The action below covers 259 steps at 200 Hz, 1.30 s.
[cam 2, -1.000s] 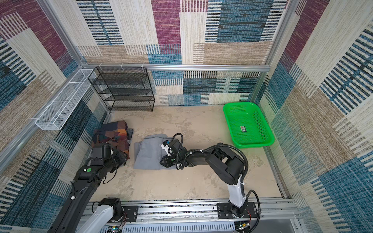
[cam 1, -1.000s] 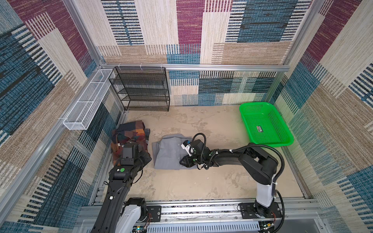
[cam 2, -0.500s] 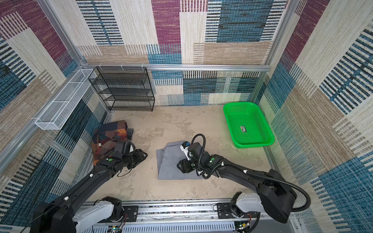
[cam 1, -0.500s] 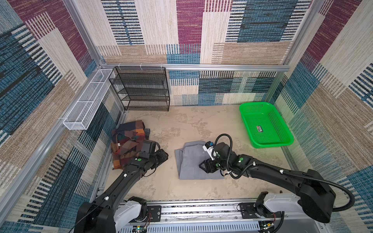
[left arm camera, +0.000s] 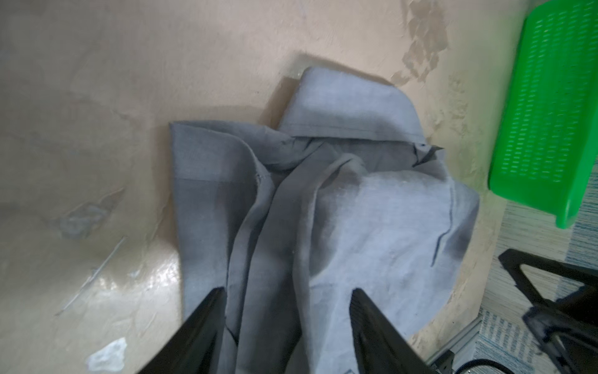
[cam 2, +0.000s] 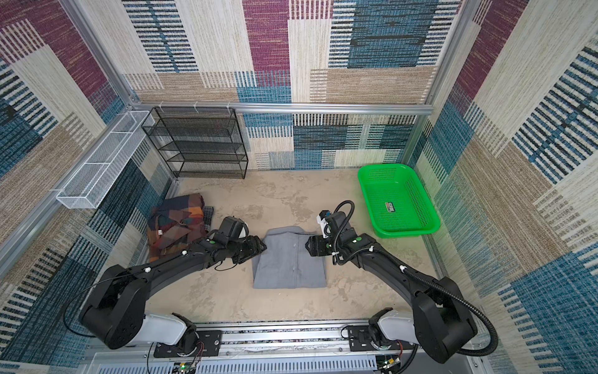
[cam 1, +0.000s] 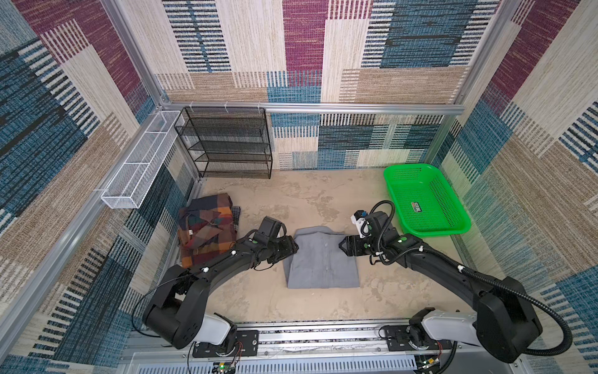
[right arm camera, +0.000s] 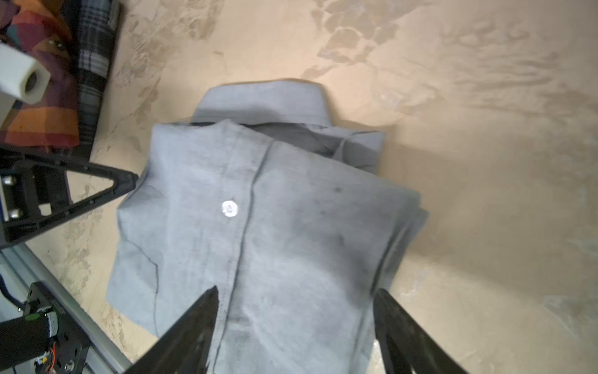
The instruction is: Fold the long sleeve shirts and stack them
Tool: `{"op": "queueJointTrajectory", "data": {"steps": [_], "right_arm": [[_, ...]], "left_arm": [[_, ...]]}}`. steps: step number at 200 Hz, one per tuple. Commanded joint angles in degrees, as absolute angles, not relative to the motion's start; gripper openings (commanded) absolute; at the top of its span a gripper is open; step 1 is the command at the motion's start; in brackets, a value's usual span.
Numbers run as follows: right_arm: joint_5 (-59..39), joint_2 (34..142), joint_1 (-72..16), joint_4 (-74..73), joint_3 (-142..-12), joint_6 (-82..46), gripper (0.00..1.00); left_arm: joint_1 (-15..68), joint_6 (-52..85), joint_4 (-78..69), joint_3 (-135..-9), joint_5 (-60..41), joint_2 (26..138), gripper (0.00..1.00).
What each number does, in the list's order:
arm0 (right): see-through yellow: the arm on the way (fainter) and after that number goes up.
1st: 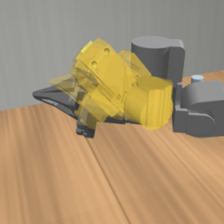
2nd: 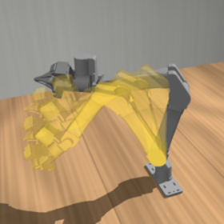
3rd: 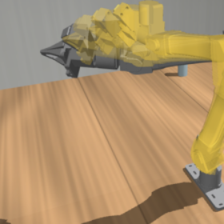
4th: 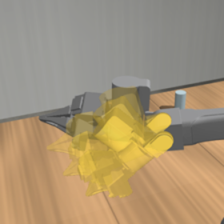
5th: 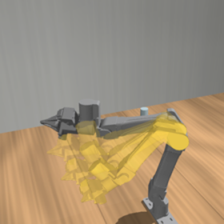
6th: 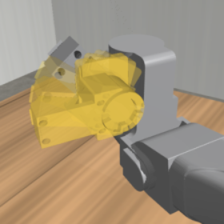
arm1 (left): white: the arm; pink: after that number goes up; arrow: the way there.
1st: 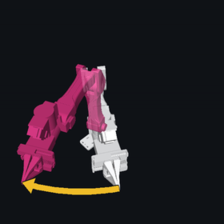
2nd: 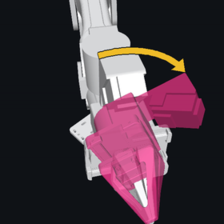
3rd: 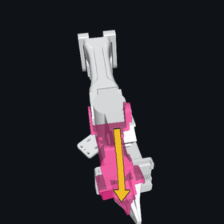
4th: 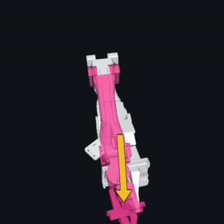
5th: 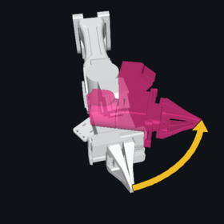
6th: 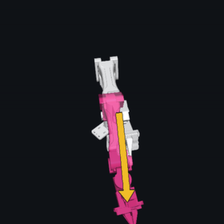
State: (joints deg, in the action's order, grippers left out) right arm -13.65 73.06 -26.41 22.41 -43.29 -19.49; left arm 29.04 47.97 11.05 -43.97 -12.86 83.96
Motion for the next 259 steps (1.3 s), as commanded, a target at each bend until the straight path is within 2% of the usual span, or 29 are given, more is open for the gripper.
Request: {"op": "queueJointTrajectory", "data": {"steps": [1,42,65,98,143,175,238,259], "right_arm": [[-16.0,72.3,-24.0,20.8,-41.6,-21.8,0.77],[-19.6,73.3,-22.8,14.8,-37.9,-21.9,0.77],[-21.0,74.5,-22.6,12.3,-36.8,-22.0,0.76],[-22.0,77.8,-22.5,9.4,-35.1,-21.8,0.74],[-27.2,79.2,-22.5,4.1,-34.3,-22.4,0.66],[-30.3,80.8,-22.5,1.8,-33.9,-22.4,0.56],[-33.0,80.1,-22.7,1.1,-34.5,-22.2,0.30],[-33.3,79.5,-23.3,1.9,-35.4,-21.7,0.30]], "left_arm": [[29.7,48.6,8.0,-44.5,-12.0,85.4,0.65],[29.9,48.5,5.4,-45.6,-12.3,88.6,0.61],[30.5,49.3,3.7,-46.2,-13.1,89.8,0.50],[30.7,49.4,3.2,-46.2,-12.7,88.8,0.29],[30.9,49.2,2.9,-45.7,-13.3,88.9,0.00],[30.9,49.2,2.7,-43.7,-12.1,84.6,0.00],[32.3,51.5,4.7,-33.4,-8.4,65.6,0.00],[33.6,53.3,4.9,-28.5,-6.2,60.6,0.00]]}}
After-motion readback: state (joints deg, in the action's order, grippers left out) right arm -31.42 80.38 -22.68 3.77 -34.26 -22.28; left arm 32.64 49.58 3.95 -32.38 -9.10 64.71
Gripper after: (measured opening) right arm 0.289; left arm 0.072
